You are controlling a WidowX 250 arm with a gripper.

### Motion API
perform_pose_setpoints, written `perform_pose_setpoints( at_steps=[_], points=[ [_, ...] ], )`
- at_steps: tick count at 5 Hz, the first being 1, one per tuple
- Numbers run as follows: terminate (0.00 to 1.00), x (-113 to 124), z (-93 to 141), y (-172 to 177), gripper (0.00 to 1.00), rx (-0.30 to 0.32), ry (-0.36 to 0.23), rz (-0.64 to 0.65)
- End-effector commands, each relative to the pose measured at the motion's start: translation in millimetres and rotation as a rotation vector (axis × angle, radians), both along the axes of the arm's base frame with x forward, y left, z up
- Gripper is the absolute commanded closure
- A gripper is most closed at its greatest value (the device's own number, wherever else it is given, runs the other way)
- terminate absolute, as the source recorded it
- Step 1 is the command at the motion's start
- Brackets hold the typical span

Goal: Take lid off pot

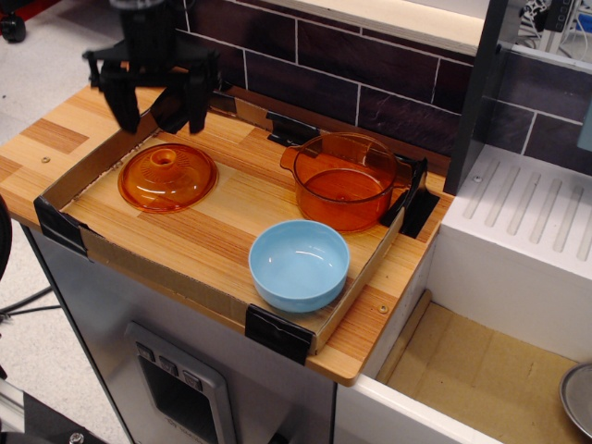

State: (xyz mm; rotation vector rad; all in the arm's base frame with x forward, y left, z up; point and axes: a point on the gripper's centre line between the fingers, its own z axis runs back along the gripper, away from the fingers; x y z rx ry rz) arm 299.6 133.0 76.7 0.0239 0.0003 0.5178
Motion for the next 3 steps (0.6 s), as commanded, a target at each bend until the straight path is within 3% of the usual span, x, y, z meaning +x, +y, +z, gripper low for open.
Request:
perform_pose_setpoints(
  at_steps=[1, 2, 3],
  points=[
    [0.0, -8.4, 91.5, -22.4, 0.0, 0.009, -0.025, -0.011],
    [0.0, -8.4, 91.5, -22.4, 0.0, 0.009, -0.025, -0.011],
    [1.0, -8.4, 91.5, -22.4, 0.0, 0.009, -0.025, -0.011]
  ],
)
